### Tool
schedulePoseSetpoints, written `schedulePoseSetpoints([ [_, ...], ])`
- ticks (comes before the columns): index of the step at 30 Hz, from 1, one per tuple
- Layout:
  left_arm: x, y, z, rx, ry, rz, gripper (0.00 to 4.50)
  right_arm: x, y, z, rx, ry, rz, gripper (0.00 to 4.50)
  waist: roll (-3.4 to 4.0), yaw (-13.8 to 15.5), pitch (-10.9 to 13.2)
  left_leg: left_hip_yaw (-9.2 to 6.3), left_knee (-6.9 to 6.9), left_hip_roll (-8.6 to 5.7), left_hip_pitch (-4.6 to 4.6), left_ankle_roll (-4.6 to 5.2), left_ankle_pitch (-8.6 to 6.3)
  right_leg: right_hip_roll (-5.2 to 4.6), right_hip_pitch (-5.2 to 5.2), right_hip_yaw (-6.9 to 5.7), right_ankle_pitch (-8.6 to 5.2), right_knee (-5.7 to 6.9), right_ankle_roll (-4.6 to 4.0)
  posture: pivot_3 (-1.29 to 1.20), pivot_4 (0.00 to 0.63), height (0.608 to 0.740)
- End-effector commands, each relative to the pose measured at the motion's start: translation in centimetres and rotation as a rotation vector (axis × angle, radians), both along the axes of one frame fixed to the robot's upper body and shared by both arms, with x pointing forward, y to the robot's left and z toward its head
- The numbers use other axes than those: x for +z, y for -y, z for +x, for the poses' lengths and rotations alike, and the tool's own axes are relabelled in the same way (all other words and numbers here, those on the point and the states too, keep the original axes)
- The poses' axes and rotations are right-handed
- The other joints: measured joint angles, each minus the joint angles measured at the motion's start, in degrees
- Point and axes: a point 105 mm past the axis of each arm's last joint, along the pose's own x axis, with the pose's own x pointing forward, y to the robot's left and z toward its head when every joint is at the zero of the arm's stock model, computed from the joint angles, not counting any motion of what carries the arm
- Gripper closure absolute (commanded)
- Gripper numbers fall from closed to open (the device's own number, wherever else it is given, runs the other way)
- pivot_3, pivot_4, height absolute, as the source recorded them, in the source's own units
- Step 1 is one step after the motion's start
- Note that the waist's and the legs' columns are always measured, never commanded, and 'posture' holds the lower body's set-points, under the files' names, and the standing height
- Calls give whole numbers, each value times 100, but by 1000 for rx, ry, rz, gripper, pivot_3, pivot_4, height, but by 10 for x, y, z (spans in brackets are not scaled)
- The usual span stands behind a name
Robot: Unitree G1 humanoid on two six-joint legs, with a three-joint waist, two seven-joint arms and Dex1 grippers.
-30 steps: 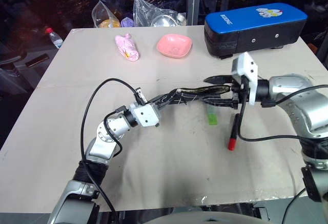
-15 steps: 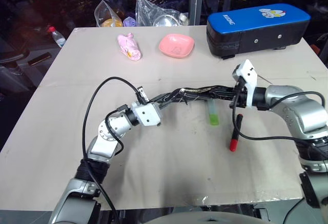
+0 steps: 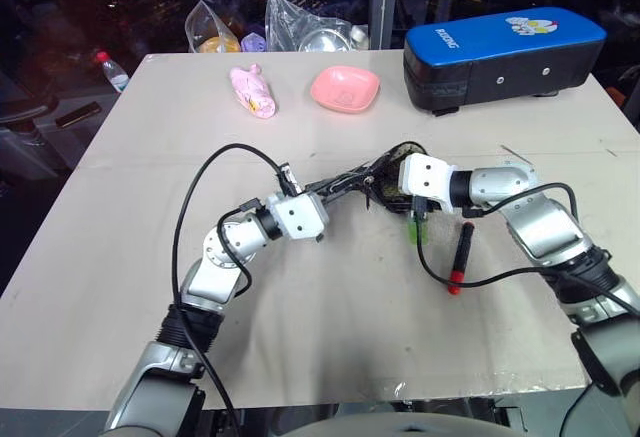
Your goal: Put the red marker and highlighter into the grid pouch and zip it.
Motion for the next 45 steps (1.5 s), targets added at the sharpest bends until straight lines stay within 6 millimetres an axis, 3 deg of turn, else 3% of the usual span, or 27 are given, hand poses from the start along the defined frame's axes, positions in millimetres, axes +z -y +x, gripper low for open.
schedulePoseSetpoints([
  [1, 17, -1, 0, 29, 54, -40, 4500, 25, 8, 2, -11, 78, 43, 925, 0, 7, 0, 0, 0, 0, 0, 0, 0, 0, 0, 1, 0, 0, 0, 0, 150, 734],
  [2, 17, -2, 1, 41, 50, -44, 4500, 30, 13, 3, -22, 91, 47, 339, 0, 14, 1, 0, 0, 0, -1, -1, 1, 0, 0, 1, 0, 0, 0, 0, 150, 734],
  [3, 15, -2, 1, 51, 45, -46, 4500, 35, 20, 2, -31, 103, 48, 45, 0, 29, 1, 0, 0, 0, -1, -1, 0, 0, 0, 2, 0, -1, 0, 0, 150, 734],
  [8, 14, -3, 1, 82, 35, -59, 4500, 47, 42, -13, -55, 67, 81, 45, -1, 33, 1, -3, 0, -1, -1, 1, -1, -5, 3, 1, 0, -4, 0, 0, 150, 734],
  [14, 16, -6, 2, 117, 37, -74, 4500, 42, 80, -40, -221, -180, 192, 45, -3, 47, 3, -12, 0, 1, -5, 1, -1, -37, 9, 5, 0, -11, -1, 0, 150, 734],
  [19, 16, -8, 1, 129, 34, -81, 4500, 13, 113, -60, -533, -413, 224, 45, -3, 48, 3, -12, 0, 1, -5, 2, -1, -45, 10, 6, 0, -12, -1, 0, 150, 734],
  [26, 13, -3, 1, 114, 21, -87, 4500, -31, 114, -92, -777, -610, 187, 45, -6, 53, 2, -12, 0, 1, -7, 2, -2, -47, 10, 2, -1, -14, 0, 0, 150, 734],
  [32, 11, 1, 1, 102, 16, -87, 4500, -69, 112, -99, -948, -677, 233, 45, -8, 52, 1, -14, 1, -3, -7, 2, -1, -43, 16, -2, -1, -21, 2, 0, 150, 734],
  [36, 11, 2, 2, 99, 14, -86, 4500, -70, 107, -103, -979, -664, 279, 1295, -19, 44, -6, -15, 1, -2, -4, 2, -1, -24, 18, -8, -1, -23, 3, 0, 150, 734],
  [42, 9, 8, 4, 88, 7, -92, 4500, -64, 120, -104, -985, -608, 187, 4235, -20, 51, -6, -13, 4, -4, -4, 3, 0, -17, 22, -21, -2, -27, 4, 0, 150, 734],
  [45, 7, 9, 4, 85, 4, -92, 4500, -47, 142, -95, -981, -513, 121, 4279, -19, 51, -4, -14, 4, -3, -4, 3, -1, -16, 22, -22, -2, -27, 4, 0, 150, 734],
])
